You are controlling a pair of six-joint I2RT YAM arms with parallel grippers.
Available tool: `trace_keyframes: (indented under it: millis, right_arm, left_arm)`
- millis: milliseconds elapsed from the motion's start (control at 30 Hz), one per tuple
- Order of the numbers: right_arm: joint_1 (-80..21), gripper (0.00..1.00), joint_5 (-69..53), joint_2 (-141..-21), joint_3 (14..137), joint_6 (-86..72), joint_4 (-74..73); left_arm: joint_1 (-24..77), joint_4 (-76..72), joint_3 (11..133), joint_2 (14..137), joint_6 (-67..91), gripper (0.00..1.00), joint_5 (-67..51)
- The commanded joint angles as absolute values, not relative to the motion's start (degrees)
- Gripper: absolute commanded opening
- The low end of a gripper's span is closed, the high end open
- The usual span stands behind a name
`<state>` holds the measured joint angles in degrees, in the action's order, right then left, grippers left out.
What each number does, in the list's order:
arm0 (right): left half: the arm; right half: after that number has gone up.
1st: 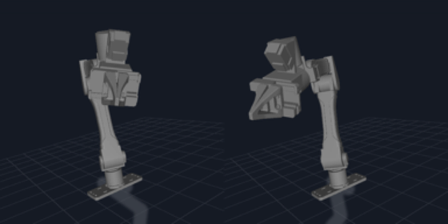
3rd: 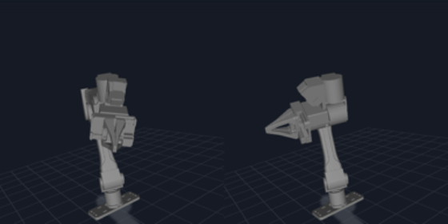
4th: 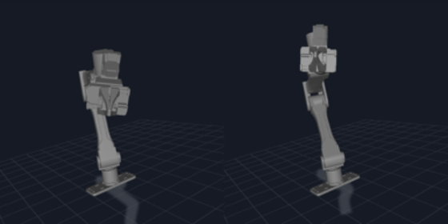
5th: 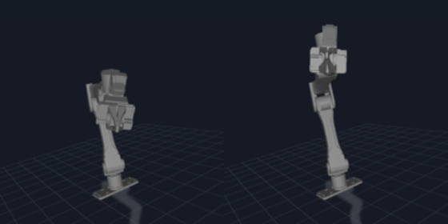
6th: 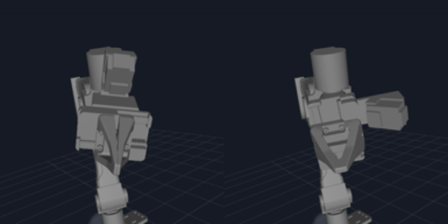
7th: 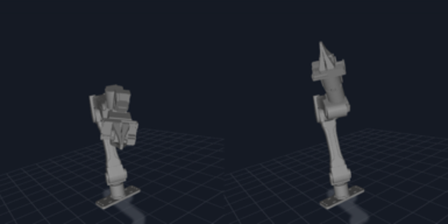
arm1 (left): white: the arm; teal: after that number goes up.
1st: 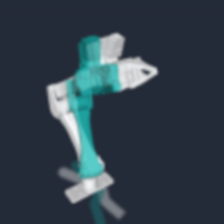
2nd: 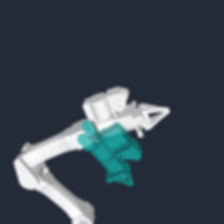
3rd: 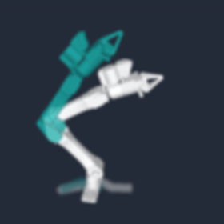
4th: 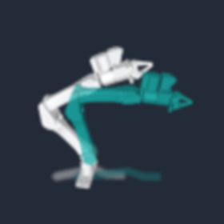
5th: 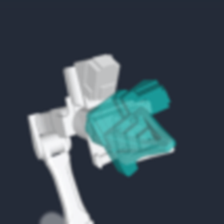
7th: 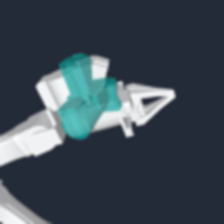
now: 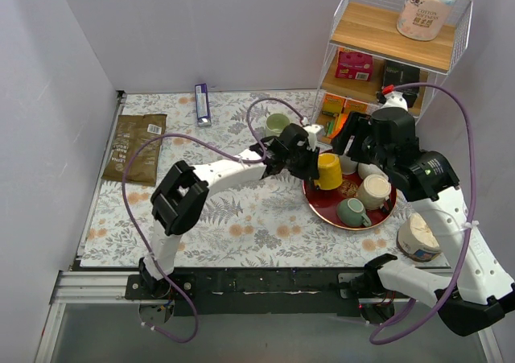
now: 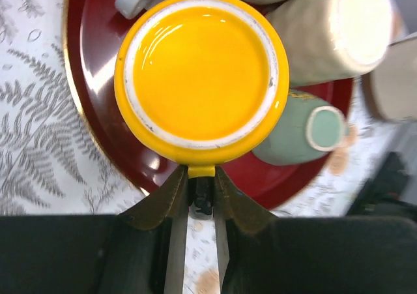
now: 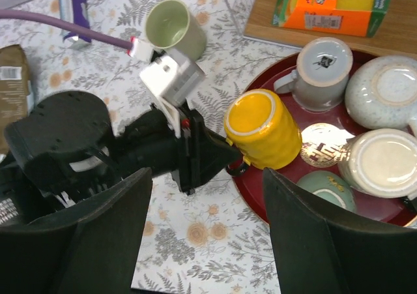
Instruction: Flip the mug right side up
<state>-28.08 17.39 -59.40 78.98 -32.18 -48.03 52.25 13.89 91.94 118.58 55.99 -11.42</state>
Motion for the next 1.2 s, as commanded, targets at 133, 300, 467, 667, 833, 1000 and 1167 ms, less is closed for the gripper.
trace_keyframes:
  millis: [133,300,467,667,833,1000,1167]
  right_arm:
    - [-27.7,0.76,7.0,-60.3,83.2,-32.5,-39.0]
    - [-27.6,0.81,-6.0,-60.8,80.1,-33.1,-29.2]
    - [-27.7,0.82,-15.4,-63.9,76.9,-38.1,-17.8]
    - [-27.9,0.82,-23.4,-66.9,70.8,-48.1,1.6]
    - [-27.9,0.77,-22.2,-67.8,67.6,-56.8,14.5]
    - [-28.0,0.76,-21.8,-66.3,61.6,-61.6,26.5]
    - [-28.6,0.76,-24.2,-67.7,62.1,-62.4,30.7]
  left_arm:
    - [41.9,6.6,86.8,96.1,79.4,0.0,-19.9]
    - [33.4,0.3,81.9,88.6,92.6,0.0,-26.6]
    - [30.2,-4.7,82.3,83.8,94.6,0.0,-29.9]
    - [28.1,-9.6,80.8,79.1,97.8,0.0,-29.0]
    - [27.6,-15.3,77.4,76.9,102.4,0.0,-31.0]
    - [27.5,-19.7,72.5,73.9,104.7,0.0,-29.5]
    - [27.5,-25.3,69.3,73.1,106.8,0.0,-28.0]
